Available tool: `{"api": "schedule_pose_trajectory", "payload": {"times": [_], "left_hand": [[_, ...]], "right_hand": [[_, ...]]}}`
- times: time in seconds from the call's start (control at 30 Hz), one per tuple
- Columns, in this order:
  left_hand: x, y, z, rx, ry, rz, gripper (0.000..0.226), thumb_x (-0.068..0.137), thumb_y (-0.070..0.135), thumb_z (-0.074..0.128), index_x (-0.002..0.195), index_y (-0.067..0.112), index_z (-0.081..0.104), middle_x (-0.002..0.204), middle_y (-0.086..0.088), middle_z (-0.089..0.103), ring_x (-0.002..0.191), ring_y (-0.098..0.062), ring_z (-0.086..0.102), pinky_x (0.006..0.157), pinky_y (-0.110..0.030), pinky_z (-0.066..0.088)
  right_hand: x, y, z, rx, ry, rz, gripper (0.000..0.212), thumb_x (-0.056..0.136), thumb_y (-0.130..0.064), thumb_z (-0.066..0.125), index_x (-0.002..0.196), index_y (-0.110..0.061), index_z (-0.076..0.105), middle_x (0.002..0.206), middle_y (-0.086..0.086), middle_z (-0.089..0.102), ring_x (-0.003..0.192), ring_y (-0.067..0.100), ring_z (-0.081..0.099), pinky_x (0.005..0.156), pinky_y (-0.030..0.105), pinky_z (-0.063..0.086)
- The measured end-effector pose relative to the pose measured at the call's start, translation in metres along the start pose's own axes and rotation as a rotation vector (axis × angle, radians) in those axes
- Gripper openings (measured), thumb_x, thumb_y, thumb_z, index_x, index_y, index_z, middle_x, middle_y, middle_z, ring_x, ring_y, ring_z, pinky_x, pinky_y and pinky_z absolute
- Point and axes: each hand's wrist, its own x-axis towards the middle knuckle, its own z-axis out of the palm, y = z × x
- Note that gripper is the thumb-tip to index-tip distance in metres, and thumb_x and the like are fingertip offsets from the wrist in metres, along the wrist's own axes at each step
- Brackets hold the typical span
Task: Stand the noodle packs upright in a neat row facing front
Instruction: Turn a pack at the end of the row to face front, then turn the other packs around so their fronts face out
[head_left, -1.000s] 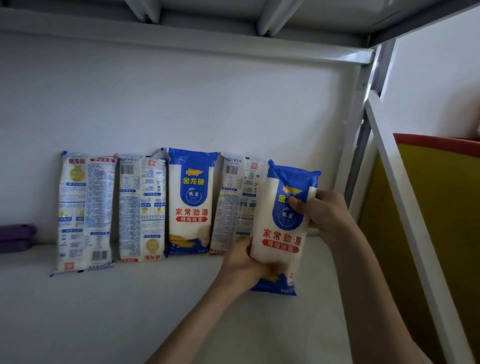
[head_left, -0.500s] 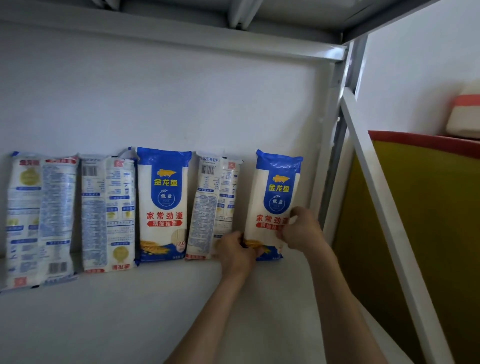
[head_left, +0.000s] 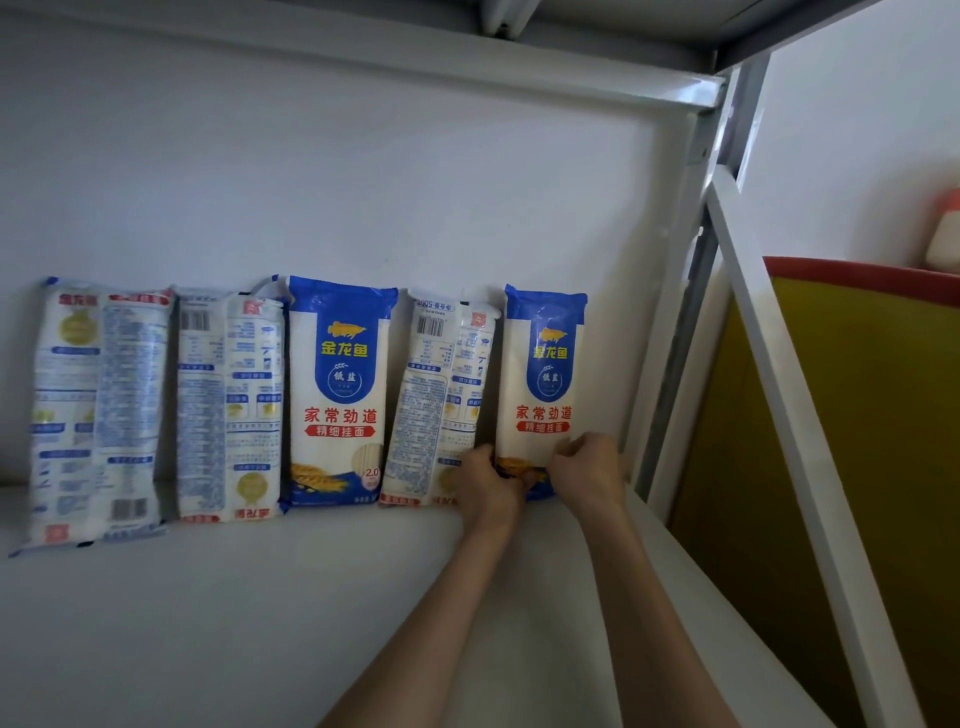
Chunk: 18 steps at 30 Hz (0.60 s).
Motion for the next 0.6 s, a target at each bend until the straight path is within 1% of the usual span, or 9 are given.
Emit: {"api": "schedule_pose_trajectory", "payload": {"times": [0.07, 0.17, 0.27, 0.3, 0.37, 0.43, 0.47, 0.53, 0.6], "left_hand": [[-0.002, 0.001, -0.004, 0.041, -0.030, -0.002, 0.031, 0.074, 0.005, 0.079, 0.103, 0.004, 0.069, 0.101, -0.010, 0.072, 0.093, -0.021, 0.068, 0.067, -0.020, 0.050], [-0.005, 0.013, -0.021, 0.192, -0.156, -0.054, 0.032, 0.074, 0.008, 0.078, 0.105, 0.007, 0.069, 0.100, -0.006, 0.071, 0.089, -0.016, 0.065, 0.060, -0.016, 0.046], [0.000, 0.033, -0.050, 0.285, -0.258, -0.125, 0.027, 0.078, 0.013, 0.079, 0.102, 0.008, 0.070, 0.087, -0.001, 0.066, 0.082, -0.013, 0.059, 0.070, -0.024, 0.050], [0.003, 0.040, -0.062, 0.295, -0.244, -0.133, 0.027, 0.079, 0.015, 0.078, 0.103, 0.009, 0.069, 0.085, 0.001, 0.063, 0.084, -0.014, 0.059, 0.069, -0.025, 0.049], [0.010, 0.048, -0.084, 0.313, -0.166, -0.108, 0.024, 0.080, 0.018, 0.077, 0.102, 0.010, 0.070, 0.090, 0.003, 0.063, 0.089, -0.015, 0.060, 0.065, -0.024, 0.044], [0.015, 0.054, -0.104, 0.314, -0.068, -0.055, 0.019, 0.081, 0.019, 0.077, 0.098, 0.010, 0.073, 0.092, 0.003, 0.065, 0.087, -0.013, 0.059, 0.067, -0.025, 0.044], [0.017, 0.055, -0.111, 0.300, -0.004, -0.032, 0.018, 0.081, 0.020, 0.077, 0.096, 0.011, 0.074, 0.091, 0.003, 0.066, 0.084, -0.012, 0.058, 0.070, -0.026, 0.045], [0.021, 0.055, -0.120, 0.256, 0.123, 0.006, 0.023, 0.079, 0.020, 0.080, 0.098, 0.012, 0.072, 0.095, 0.003, 0.070, 0.082, -0.012, 0.061, 0.074, -0.027, 0.051], [0.022, 0.053, -0.121, 0.221, 0.194, 0.028, 0.032, 0.077, 0.022, 0.081, 0.105, 0.012, 0.068, 0.100, -0.001, 0.073, 0.085, -0.015, 0.066, 0.076, -0.031, 0.056]], "right_hand": [[0.001, 0.001, 0.000, -0.023, -0.017, 0.000, 0.015, 0.092, -0.011, 0.056, 0.105, -0.005, 0.060, 0.111, 0.013, 0.065, 0.105, 0.028, 0.062, 0.078, 0.035, 0.052], [0.000, 0.000, -0.002, -0.044, -0.026, 0.004, 0.015, 0.092, -0.012, 0.057, 0.105, -0.006, 0.060, 0.110, 0.014, 0.065, 0.103, 0.028, 0.062, 0.080, 0.038, 0.053], [-0.005, -0.005, -0.003, -0.071, -0.020, 0.028, 0.018, 0.089, -0.012, 0.059, 0.106, -0.005, 0.061, 0.109, 0.013, 0.066, 0.102, 0.028, 0.063, 0.077, 0.038, 0.054], [-0.008, -0.008, -0.002, -0.067, -0.022, 0.016, 0.020, 0.088, -0.008, 0.060, 0.107, -0.005, 0.062, 0.110, 0.013, 0.066, 0.103, 0.029, 0.063, 0.076, 0.038, 0.054], [-0.012, -0.015, 0.002, -0.023, -0.036, -0.035, 0.026, 0.086, -0.005, 0.060, 0.112, -0.004, 0.063, 0.114, 0.012, 0.067, 0.107, 0.029, 0.063, 0.083, 0.040, 0.055], [-0.018, -0.022, 0.009, 0.017, -0.063, -0.070, 0.027, 0.087, -0.008, 0.062, 0.114, -0.004, 0.063, 0.118, 0.010, 0.066, 0.111, 0.028, 0.061, 0.087, 0.040, 0.054], [-0.021, -0.026, 0.014, 0.032, -0.078, -0.080, 0.024, 0.087, -0.008, 0.062, 0.111, -0.004, 0.063, 0.118, 0.010, 0.065, 0.111, 0.027, 0.061, 0.088, 0.040, 0.053], [-0.029, -0.031, 0.024, 0.056, -0.130, -0.088, 0.010, 0.084, -0.004, 0.063, 0.094, -0.005, 0.064, 0.112, 0.011, 0.066, 0.104, 0.026, 0.060, 0.087, 0.039, 0.055], [-0.035, -0.034, 0.033, 0.042, -0.204, -0.114, 0.010, 0.083, -0.001, 0.063, 0.090, -0.005, 0.068, 0.107, 0.011, 0.067, 0.097, 0.025, 0.062, 0.081, 0.038, 0.058]]}}
